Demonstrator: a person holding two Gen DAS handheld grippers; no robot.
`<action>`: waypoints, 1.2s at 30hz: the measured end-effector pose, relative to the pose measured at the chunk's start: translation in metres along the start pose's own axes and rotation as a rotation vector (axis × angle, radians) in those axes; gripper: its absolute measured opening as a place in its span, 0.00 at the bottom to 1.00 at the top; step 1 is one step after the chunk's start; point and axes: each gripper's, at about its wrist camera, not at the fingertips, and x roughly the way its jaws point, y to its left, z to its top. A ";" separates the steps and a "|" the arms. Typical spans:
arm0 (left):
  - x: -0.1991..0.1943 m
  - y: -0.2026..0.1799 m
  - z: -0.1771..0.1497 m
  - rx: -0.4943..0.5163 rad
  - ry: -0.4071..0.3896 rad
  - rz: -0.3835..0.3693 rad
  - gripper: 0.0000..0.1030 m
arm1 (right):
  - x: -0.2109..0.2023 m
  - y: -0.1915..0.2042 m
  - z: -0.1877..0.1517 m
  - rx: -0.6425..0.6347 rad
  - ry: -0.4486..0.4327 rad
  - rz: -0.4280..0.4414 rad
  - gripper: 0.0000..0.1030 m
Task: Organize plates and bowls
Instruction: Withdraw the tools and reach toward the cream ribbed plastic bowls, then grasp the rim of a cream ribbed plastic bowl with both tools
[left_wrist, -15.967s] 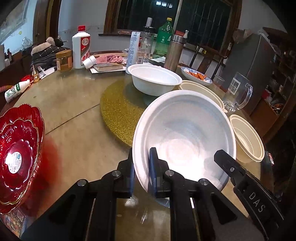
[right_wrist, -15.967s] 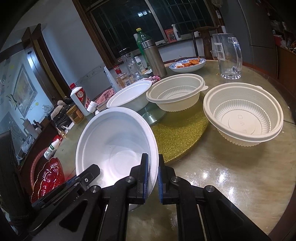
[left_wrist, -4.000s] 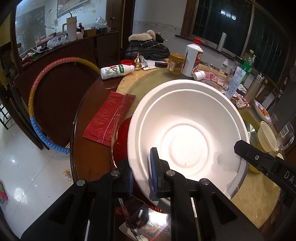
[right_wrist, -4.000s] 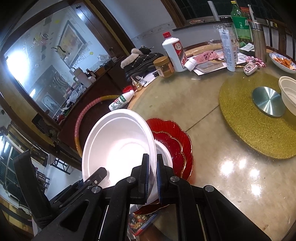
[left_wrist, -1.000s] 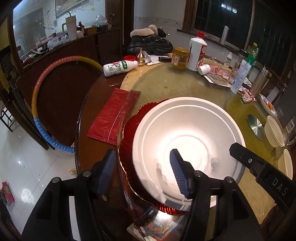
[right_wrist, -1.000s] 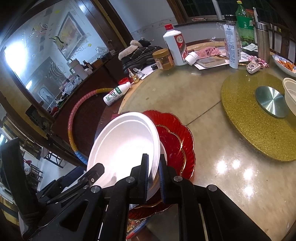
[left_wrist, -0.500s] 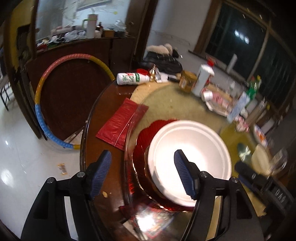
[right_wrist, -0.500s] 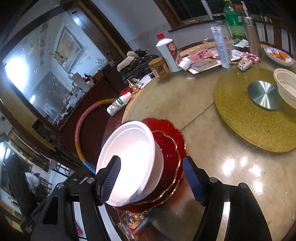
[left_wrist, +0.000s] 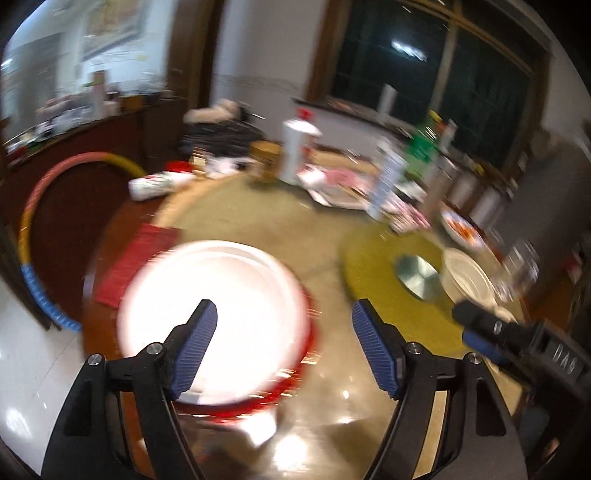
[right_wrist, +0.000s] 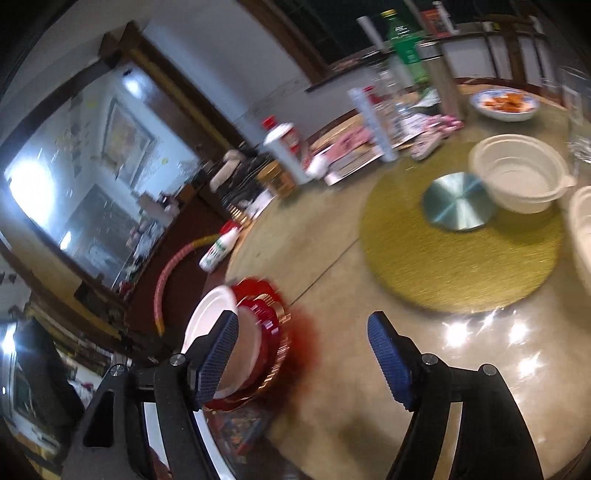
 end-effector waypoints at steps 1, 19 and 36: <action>0.008 -0.015 0.000 0.023 0.026 -0.021 0.73 | -0.006 -0.011 0.005 0.015 -0.010 -0.011 0.73; 0.114 -0.203 0.026 0.177 0.203 -0.159 0.73 | -0.026 -0.197 0.140 0.219 0.023 -0.284 0.73; 0.208 -0.259 0.018 0.177 0.336 -0.070 0.57 | 0.049 -0.255 0.158 0.242 0.180 -0.444 0.21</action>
